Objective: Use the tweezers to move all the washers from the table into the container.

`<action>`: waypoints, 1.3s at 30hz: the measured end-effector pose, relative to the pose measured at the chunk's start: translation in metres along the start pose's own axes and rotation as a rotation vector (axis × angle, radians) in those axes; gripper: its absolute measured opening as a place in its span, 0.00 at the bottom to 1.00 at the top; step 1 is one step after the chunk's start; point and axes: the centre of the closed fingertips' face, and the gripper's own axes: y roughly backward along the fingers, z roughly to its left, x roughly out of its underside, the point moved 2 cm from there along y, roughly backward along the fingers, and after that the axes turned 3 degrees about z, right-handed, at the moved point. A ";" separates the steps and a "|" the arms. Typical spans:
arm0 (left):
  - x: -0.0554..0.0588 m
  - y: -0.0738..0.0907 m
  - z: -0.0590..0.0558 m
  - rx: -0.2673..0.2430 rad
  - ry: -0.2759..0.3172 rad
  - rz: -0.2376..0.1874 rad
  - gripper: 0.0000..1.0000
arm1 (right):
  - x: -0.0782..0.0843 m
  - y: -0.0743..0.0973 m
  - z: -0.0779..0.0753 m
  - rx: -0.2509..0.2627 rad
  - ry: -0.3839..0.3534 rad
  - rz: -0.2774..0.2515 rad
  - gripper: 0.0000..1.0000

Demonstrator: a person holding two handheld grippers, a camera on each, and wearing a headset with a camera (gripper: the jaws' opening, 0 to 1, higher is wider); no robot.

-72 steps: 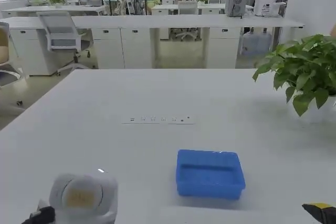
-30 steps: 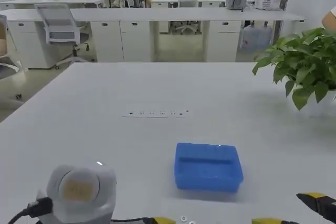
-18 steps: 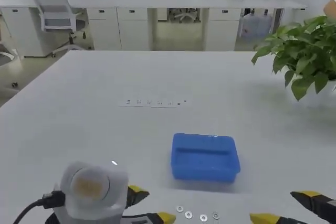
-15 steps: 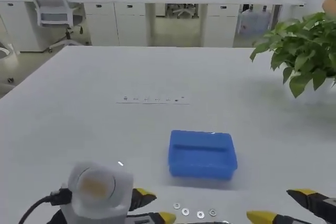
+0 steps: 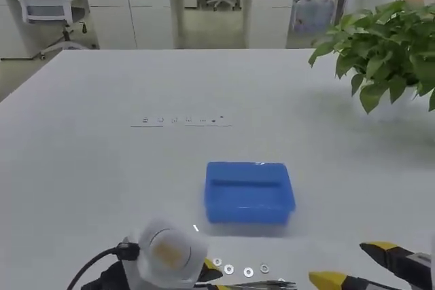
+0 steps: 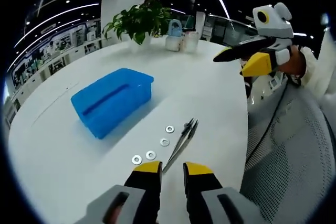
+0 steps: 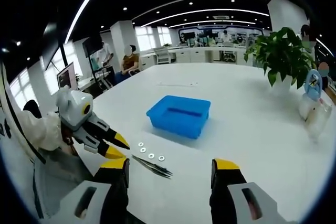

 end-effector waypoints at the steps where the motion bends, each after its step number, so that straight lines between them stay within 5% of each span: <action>1: 0.001 -0.002 0.000 0.004 -0.009 0.004 0.13 | 0.000 0.000 0.000 0.001 0.000 0.001 0.61; 7: 0.007 -0.015 -0.006 0.040 -0.145 0.032 0.12 | 0.000 -0.001 -0.002 0.005 -0.006 0.005 0.61; 20: 0.013 -0.023 0.004 0.001 -0.153 0.046 0.07 | 0.000 0.000 0.000 0.002 -0.008 0.006 0.61; 25: 0.011 -0.022 0.002 -0.006 -0.272 0.060 0.00 | 0.001 -0.003 0.006 -0.009 0.004 0.014 0.61; 30: 0.011 -0.017 -0.006 -0.006 -0.296 0.070 0.00 | 0.001 -0.006 0.011 -0.022 0.017 0.022 0.61; 39: -0.012 0.009 -0.011 -0.029 -0.296 -0.017 0.00 | 0.001 -0.011 0.024 -0.046 0.051 0.037 0.60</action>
